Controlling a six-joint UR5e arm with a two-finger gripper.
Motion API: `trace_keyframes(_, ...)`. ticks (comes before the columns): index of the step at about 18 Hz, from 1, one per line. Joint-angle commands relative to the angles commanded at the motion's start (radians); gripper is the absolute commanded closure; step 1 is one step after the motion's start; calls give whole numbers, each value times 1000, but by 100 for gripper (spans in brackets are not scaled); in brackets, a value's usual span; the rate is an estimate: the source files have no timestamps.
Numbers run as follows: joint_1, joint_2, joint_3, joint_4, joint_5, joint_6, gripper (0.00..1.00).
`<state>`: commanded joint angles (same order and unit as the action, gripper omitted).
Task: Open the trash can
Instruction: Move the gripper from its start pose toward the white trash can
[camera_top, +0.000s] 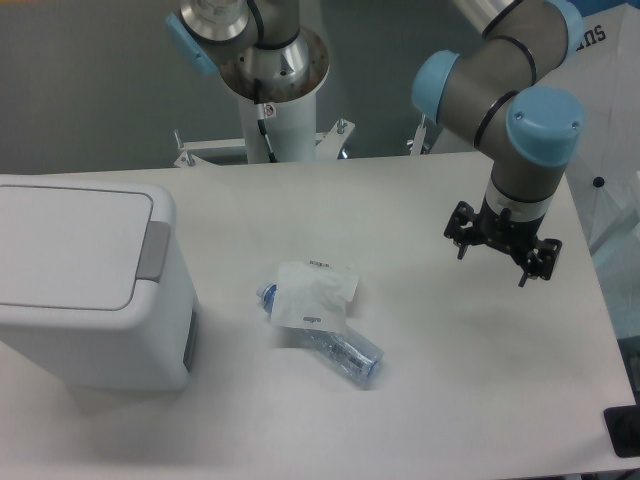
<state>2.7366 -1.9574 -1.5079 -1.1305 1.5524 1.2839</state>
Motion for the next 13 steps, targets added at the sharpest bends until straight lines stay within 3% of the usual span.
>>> trace_keyframes(8, -5, 28, -11, -6, 9, -3, 0)
trace_keyframes(13, -25, 87, -87, 34, -1, -129, 0)
